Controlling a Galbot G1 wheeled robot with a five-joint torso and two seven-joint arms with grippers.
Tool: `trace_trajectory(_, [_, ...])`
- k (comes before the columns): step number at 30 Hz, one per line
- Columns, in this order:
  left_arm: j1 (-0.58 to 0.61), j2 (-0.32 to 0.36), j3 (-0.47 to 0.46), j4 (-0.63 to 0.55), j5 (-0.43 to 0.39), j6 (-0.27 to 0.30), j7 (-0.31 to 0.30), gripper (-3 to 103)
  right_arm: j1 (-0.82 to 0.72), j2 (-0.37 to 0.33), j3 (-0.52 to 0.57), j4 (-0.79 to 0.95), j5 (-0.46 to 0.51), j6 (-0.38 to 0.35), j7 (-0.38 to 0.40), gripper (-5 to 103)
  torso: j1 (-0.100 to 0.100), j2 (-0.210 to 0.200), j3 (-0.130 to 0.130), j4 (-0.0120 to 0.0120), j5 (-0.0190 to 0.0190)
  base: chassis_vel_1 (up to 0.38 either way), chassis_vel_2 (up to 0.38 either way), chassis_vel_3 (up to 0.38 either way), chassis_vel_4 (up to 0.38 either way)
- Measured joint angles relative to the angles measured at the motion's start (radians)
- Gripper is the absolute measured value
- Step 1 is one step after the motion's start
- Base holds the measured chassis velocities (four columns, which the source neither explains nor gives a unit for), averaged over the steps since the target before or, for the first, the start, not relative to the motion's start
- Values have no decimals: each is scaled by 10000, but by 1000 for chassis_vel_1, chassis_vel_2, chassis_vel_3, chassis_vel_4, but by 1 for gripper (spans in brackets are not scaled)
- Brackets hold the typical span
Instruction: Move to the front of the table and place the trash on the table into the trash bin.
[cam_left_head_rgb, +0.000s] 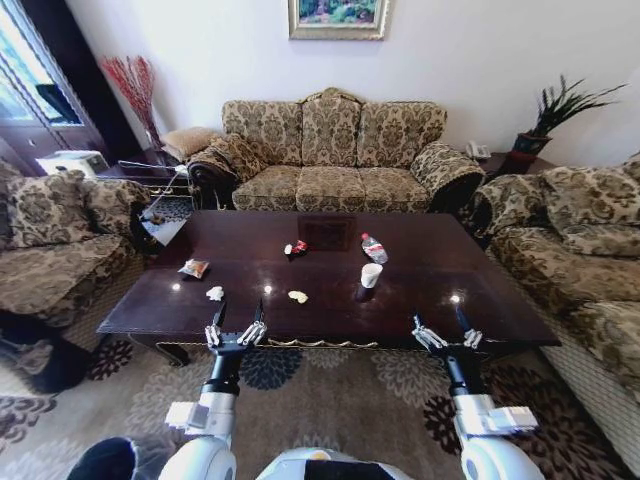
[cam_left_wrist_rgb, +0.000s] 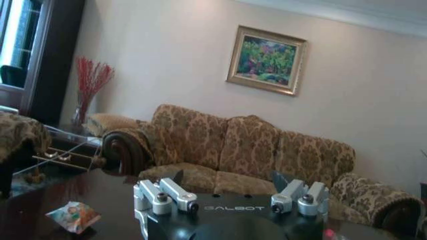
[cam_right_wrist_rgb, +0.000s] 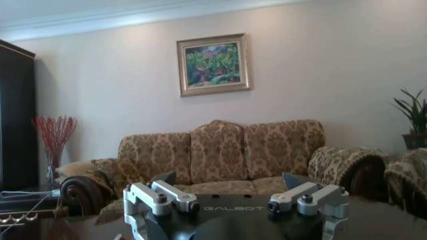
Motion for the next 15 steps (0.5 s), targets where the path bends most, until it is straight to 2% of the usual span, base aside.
trace_trajectory(8, [-23, -1, -25, 5, -22, -2, -9, 90, -23, 41, 36, -73, 36, 83, -70, 100, 0, 0, 0, 1, 19, 27, 26, -23, -23])
trace_trajectory(15, [-7, -1, -76, 11, -43, -11, -22, 90, -58, 74, 32, -140, 86, 211, -103, 100, 0, 0, 0, 2, 14, -3, -44, -8, 29])
